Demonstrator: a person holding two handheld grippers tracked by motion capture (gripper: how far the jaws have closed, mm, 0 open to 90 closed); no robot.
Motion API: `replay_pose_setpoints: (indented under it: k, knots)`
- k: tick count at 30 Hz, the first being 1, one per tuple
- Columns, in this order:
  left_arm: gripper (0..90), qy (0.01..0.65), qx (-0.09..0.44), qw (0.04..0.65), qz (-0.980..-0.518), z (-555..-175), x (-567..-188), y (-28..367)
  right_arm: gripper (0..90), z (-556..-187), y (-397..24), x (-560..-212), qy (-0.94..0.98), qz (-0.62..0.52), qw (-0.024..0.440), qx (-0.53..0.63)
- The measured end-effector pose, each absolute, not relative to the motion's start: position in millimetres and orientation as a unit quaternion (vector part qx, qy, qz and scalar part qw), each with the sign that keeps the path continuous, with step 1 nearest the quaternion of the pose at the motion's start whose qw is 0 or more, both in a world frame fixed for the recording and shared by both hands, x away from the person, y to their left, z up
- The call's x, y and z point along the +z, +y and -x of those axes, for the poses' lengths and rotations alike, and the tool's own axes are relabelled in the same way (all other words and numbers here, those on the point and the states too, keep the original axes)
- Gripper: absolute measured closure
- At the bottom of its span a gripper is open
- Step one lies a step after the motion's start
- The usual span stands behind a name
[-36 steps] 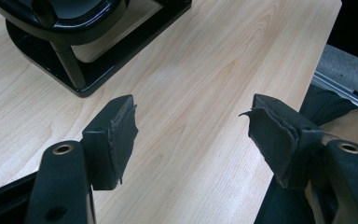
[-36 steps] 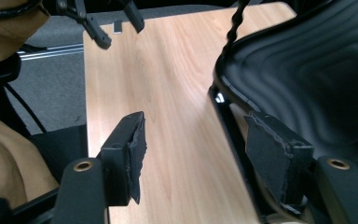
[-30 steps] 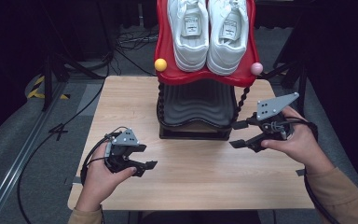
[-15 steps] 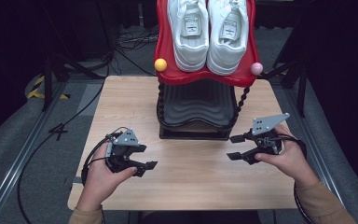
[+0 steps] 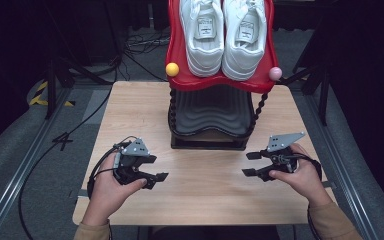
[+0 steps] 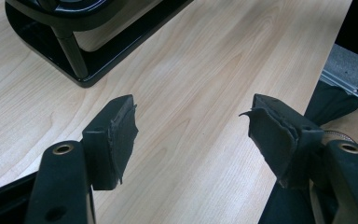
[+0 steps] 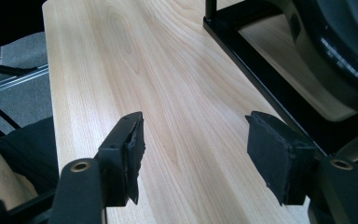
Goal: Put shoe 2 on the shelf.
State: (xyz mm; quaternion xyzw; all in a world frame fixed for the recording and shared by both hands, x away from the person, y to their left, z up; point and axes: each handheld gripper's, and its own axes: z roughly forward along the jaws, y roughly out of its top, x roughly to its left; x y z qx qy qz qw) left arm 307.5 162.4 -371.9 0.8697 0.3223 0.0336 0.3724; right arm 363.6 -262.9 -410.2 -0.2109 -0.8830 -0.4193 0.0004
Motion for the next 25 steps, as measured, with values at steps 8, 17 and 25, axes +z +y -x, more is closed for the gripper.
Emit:
replay_pose_setpoints:
  k: [8,17,25]
  knots:
    - [32.8,0.323,0.034,0.372,-0.869,-307.3,-372.0,162.7,37.1,-363.7,-264.9,-418.0,-0.886,0.22,-0.007,-0.408]
    - [32.7,0.322,0.034,0.37,-0.871,-307.5,-371.9,163.3,36.6,-364.4,-268.6,-421.7,-0.887,0.228,-0.007,-0.403]
    - [32.7,0.324,0.031,0.371,-0.87,-306.4,-372.6,163.9,36.4,-364.1,-270.6,-422.8,-0.886,0.231,-0.007,-0.403]
